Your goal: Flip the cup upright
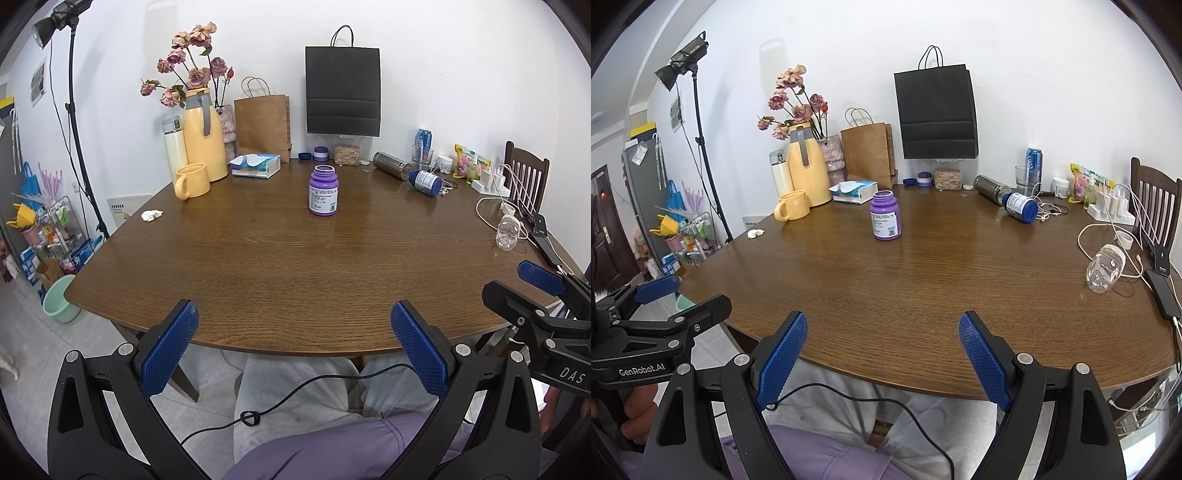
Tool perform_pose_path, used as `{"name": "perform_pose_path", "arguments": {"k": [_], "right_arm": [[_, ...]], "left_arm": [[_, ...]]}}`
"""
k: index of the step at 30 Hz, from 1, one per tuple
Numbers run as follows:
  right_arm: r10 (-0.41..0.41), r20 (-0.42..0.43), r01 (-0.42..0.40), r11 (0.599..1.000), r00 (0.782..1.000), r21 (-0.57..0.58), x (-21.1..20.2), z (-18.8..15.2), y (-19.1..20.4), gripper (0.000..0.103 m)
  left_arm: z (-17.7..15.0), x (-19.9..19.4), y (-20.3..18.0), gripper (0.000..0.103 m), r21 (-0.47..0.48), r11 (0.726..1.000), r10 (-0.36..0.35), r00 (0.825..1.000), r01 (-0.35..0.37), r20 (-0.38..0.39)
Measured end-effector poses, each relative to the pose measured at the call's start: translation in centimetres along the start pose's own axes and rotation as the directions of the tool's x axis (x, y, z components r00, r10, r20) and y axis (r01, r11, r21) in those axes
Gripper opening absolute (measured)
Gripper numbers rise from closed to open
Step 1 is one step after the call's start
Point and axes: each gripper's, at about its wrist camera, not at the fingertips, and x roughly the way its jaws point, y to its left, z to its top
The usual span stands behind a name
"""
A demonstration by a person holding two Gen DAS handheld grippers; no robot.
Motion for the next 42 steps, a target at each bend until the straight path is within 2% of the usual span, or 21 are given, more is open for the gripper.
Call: {"name": "perform_pose_path", "arguments": {"k": [5, 10, 13, 21, 26, 31, 34, 42], "right_arm": [[-0.006, -0.017, 0.006, 1.000, 1.000, 0.007, 1.1, -0.6, -0.4, 0.088], [-0.073, -0.047, 0.073, 0.997, 0.996, 0.001, 3.4, -0.4, -2.7, 0.088], [-0.073, -0.079, 0.076, 0.996, 0.994, 0.038, 5.0, 0.3, -4.4, 0.088], [-0.113, -0.069, 0.117, 0.992, 0.991, 0.051, 7.0, 3.5, -7.5, 0.088], [-0.117, -0.085, 0.122, 0.991, 0.989, 0.059, 9.1, 5.9, -9.8, 0.088], [-0.074, -0.131, 0.085, 0.993, 0.989, 0.079, 12.6, 8.8, -12.8, 0.088], [-0.061, -0.160, 0.075, 0.994, 0.985, 0.084, 14.8, 10.8, -14.4, 0.088], [-0.108, -0.199, 0.121, 0.991, 0.974, 0.053, 22.1, 18.5, -20.0, 0.088]], "left_arm": [[-0.4, 0.5, -0.2, 0.103, 0.001, 1.000, -0.008, 1.000, 0.008, -0.014], [0.0, 2.2, -0.4, 0.103, 0.023, 0.999, -0.023, 0.999, 0.024, -0.030], [1.3, 3.8, -0.5, 0.103, 0.027, 0.999, -0.038, 0.998, 0.039, -0.048], [4.8, 7.9, -1.7, 0.103, 0.030, 0.997, -0.067, 0.994, 0.070, -0.087], [7.9, 10.4, -2.9, 0.103, 0.041, 0.996, -0.080, 0.993, 0.084, -0.090], [11.4, 13.6, -5.0, 0.103, 0.059, 0.991, -0.115, 0.986, 0.123, -0.119], [13.8, 16.2, -7.2, 0.103, 0.102, 0.984, -0.132, 0.981, 0.146, -0.140], [23.2, 24.4, -13.3, 0.103, 0.191, 0.944, -0.230, 0.951, 0.270, -0.207]]}}
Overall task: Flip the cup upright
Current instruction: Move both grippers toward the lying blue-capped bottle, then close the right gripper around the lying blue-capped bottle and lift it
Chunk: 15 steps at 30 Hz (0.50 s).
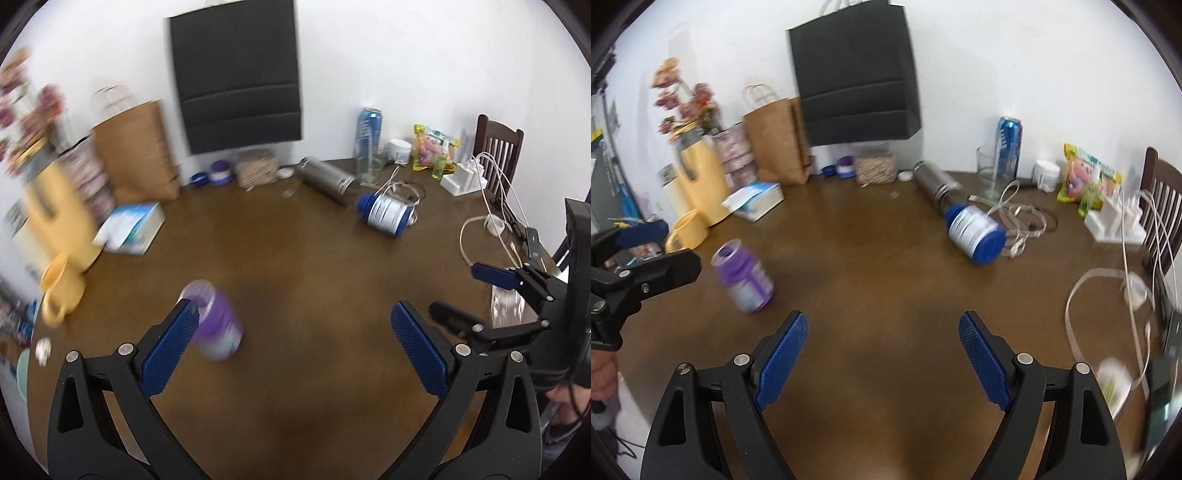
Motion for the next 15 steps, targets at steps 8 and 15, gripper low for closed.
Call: {"name": "perform_pose_path", "arguments": {"k": [8, 15], "right_arm": [[-0.076, -0.136, 0.081, 0.996, 0.988, 0.027, 10.2, 8.1, -6.8, 0.088], [-0.145, -0.299, 0.133, 0.989, 0.943, -0.060, 18.5, 8.2, -8.5, 0.088]], "left_arm": [[10.8, 12.3, -2.8, 0.103, 0.132, 0.987, -0.070, 0.986, 0.091, -0.154], [14.4, 20.3, -2.8, 0.103, 0.180, 0.966, -0.165, 0.979, 0.185, -0.121]]}}
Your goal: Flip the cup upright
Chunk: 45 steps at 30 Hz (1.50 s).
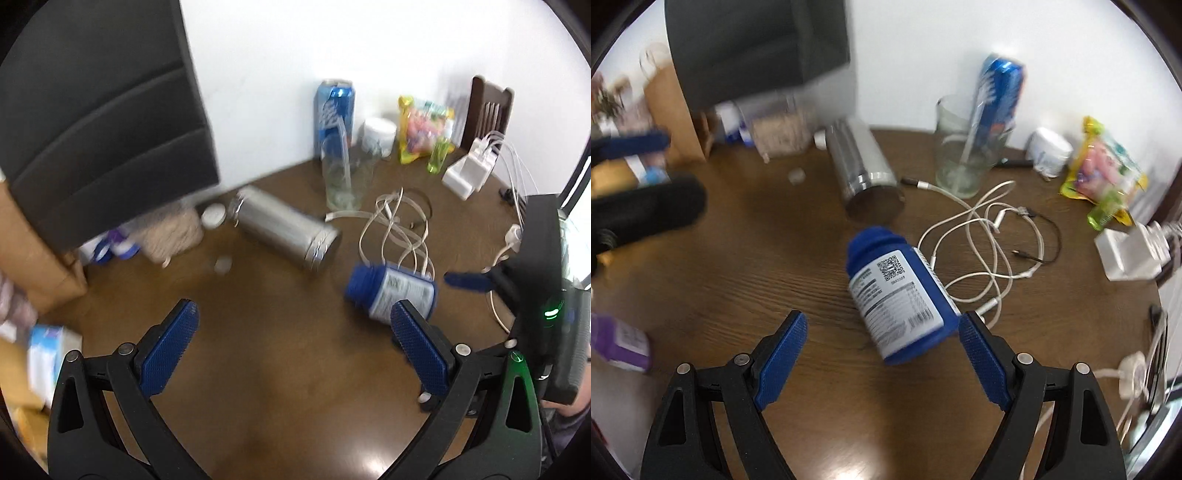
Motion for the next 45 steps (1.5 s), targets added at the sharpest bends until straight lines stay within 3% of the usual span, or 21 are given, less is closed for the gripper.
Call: {"name": "perform_pose_path", "arguments": {"k": [3, 5, 7, 10, 14, 20, 27, 31, 34, 38, 39, 42, 43, 44, 45], "right_arm": [[-0.042, -0.013, 0.042, 0.999, 0.999, -0.018, 2.1, 0.2, 0.2, 0.088], [-0.002, -0.028, 0.002, 1.000, 1.000, -0.017, 2.9, 0.1, 0.8, 0.073], [0.020, -0.020, -0.020, 1.000, 1.000, -0.023, 3.4, 0.1, 1.5, 0.069], [0.009, 0.006, -0.008, 1.000, 1.000, -0.029, 3.5, -0.1, 2.8, 0.069], [0.062, 0.012, -0.062, 0.998, 0.998, 0.001, 3.2, -0.5, 3.9, 0.069], [0.147, 0.051, -0.148, 0.989, 0.988, 0.017, 1.5, -3.2, 7.4, 0.069], [0.223, 0.131, -0.232, 0.971, 0.966, 0.052, -0.6, -7.6, 12.3, 0.068], [0.320, 0.170, -0.338, 0.937, 0.932, 0.089, -1.5, -10.3, 14.8, 0.068], [0.358, 0.182, -0.386, 0.909, 0.916, 0.155, -2.1, -11.9, 15.2, 0.068], [0.451, 0.194, -0.482, 0.862, 0.871, 0.159, -3.8, -14.0, 15.9, 0.069], [0.446, 0.201, -0.476, 0.868, 0.872, 0.142, -4.4, -14.3, 16.2, 0.069], [0.416, 0.222, -0.445, 0.889, 0.882, 0.106, -6.3, -15.3, 16.7, 0.074], [0.417, 0.227, -0.448, 0.888, 0.880, 0.105, -6.7, -15.6, 16.6, 0.079], [0.421, 0.229, -0.453, 0.885, 0.877, 0.107, -7.2, -16.1, 16.3, 0.079], [0.421, 0.224, -0.452, 0.885, 0.879, 0.110, -7.3, -16.3, 16.1, 0.079]], "left_arm": [[-1.1, 2.3, 0.8, 0.103, -0.024, 0.998, -0.059, 0.998, 0.058, -0.012], [-1.8, 3.6, 1.2, 0.103, -0.042, 0.997, -0.059, 0.997, 0.057, -0.051], [-2.3, 4.2, 1.2, 0.103, -0.013, 0.999, -0.050, 0.996, 0.049, -0.073], [-2.8, 3.9, 1.9, 0.103, -0.030, 0.997, -0.068, 0.996, 0.066, -0.058], [-3.8, 1.7, 3.6, 0.103, -0.181, 0.974, -0.146, 0.989, 0.139, -0.029], [-8.8, -3.4, 3.9, 0.103, -0.212, 0.964, -0.147, 0.987, 0.158, 0.066], [-14.4, -3.2, 5.8, 0.103, -0.328, 0.923, -0.214, 0.977, 0.204, 0.006], [-16.5, -2.9, 6.3, 0.102, -0.405, 0.870, -0.310, 0.951, 0.280, -0.008], [-17.6, -2.6, 5.9, 0.103, -0.413, 0.832, -0.417, 0.909, 0.369, -0.027], [-18.6, -1.9, 6.3, 0.101, -0.485, 0.793, -0.449, 0.892, 0.370, -0.055], [-18.8, -1.7, 6.3, 0.101, -0.505, 0.780, -0.457, 0.887, 0.369, -0.059], [-19.0, -1.8, 5.5, 0.098, -0.490, 0.791, -0.458, 0.886, 0.365, -0.079], [-19.0, -1.9, 5.2, 0.091, -0.482, 0.800, -0.450, 0.889, 0.358, -0.085], [-19.0, -1.9, 4.7, 0.068, -0.460, 0.823, -0.423, 0.900, 0.333, -0.104], [-19.4, -1.8, 4.4, 0.066, -0.436, 0.843, -0.401, 0.908, 0.315, -0.120]]}}
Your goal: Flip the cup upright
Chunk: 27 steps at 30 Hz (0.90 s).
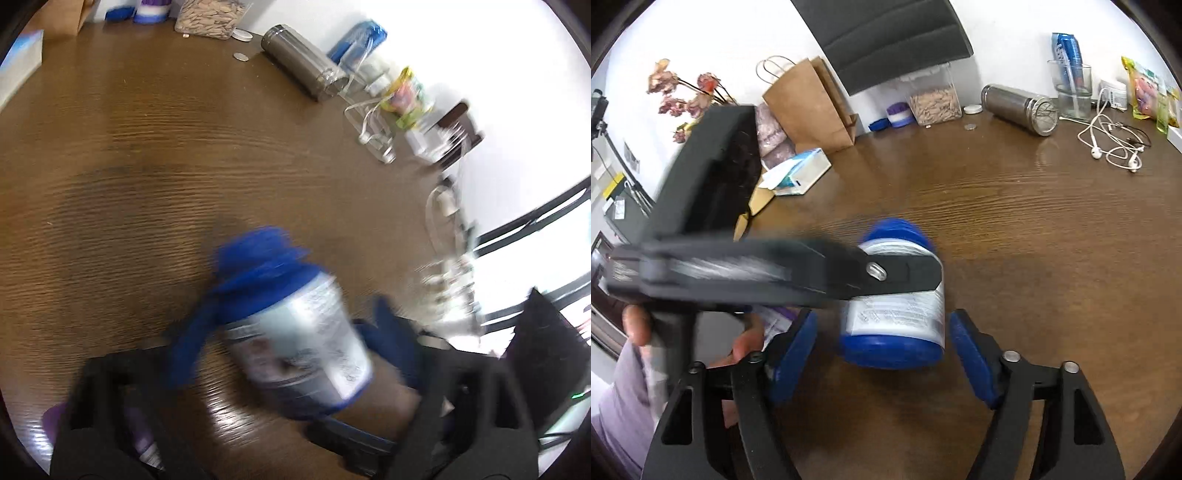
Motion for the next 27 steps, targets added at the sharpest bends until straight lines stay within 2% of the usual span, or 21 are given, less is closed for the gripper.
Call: {"name": "perform_pose_path", "arguments": {"k": [5, 8, 10, 12, 15, 18, 20, 23, 24, 25, 26, 27], "right_arm": [[-0.009, -0.014, 0.009, 0.999, 1.000, 0.048, -2.1, -0.9, -2.1, 0.079], [-0.026, 0.003, 0.026, 0.997, 1.000, 0.076, -3.7, -1.1, -3.5, 0.079], [-0.038, 0.021, 0.036, 0.993, 0.999, 0.111, -4.9, -0.8, -4.8, 0.079], [-0.037, 0.044, 0.030, 0.988, 0.998, 0.150, -6.0, -0.1, -6.1, 0.079], [0.027, 0.073, -0.040, 0.984, 0.997, 0.172, -7.0, 1.3, -6.9, 0.079], [0.125, 0.106, -0.137, 0.984, 0.986, 0.114, -7.8, 2.9, -6.1, 0.080], [0.178, 0.071, -0.182, 0.983, 0.981, 0.040, -7.5, 4.0, -4.5, 0.082], [0.230, -0.056, -0.234, 0.968, 0.972, -0.094, -5.4, 4.8, -1.5, 0.084], [0.236, -0.075, -0.244, 0.964, 0.969, -0.109, -4.8, 5.0, -1.2, 0.083], [0.200, -0.102, -0.211, 0.972, 0.974, -0.106, -3.9, 5.3, -0.9, 0.083], [0.167, -0.112, -0.178, 0.979, 0.980, -0.103, -3.3, 5.4, -0.9, 0.076], [0.161, -0.121, -0.174, 0.979, 0.979, -0.104, -2.6, 5.5, -0.9, 0.072]], "left_arm": [[-0.8, 0.0, -0.9, 0.063, 0.073, 0.996, 0.052, 0.998, -0.055, 0.042], [-0.9, -1.3, -1.5, 0.061, 0.119, 0.991, 0.052, 0.995, -0.063, 0.088], [-1.0, -2.7, -2.6, 0.061, 0.174, 0.980, 0.071, 0.985, -0.098, 0.159], [-1.2, -3.5, -3.7, 0.061, 0.222, 0.960, 0.124, 0.969, -0.172, 0.215], [-1.6, -4.5, -5.1, 0.060, 0.259, 0.946, 0.130, 0.960, -0.195, 0.249], [-3.0, -5.8, -6.9, 0.061, 0.331, 0.909, 0.146, 0.938, -0.253, 0.314], [-4.2, -5.8, -7.9, 0.061, 0.385, 0.876, 0.159, 0.926, -0.292, 0.341], [-5.7, -5.0, -9.0, 0.061, 0.463, 0.809, 0.189, 0.907, -0.362, 0.377], [-6.0, -4.8, -9.0, 0.061, 0.480, 0.798, 0.187, 0.908, -0.363, 0.376], [-5.9, -5.0, -8.7, 0.061, 0.464, 0.819, 0.169, 0.915, -0.338, 0.366], [-5.8, -5.2, -8.5, 0.061, 0.462, 0.824, 0.166, 0.920, -0.327, 0.356], [-5.9, -5.4, -8.5, 0.061, 0.465, 0.819, 0.173, 0.917, -0.337, 0.360]]}}
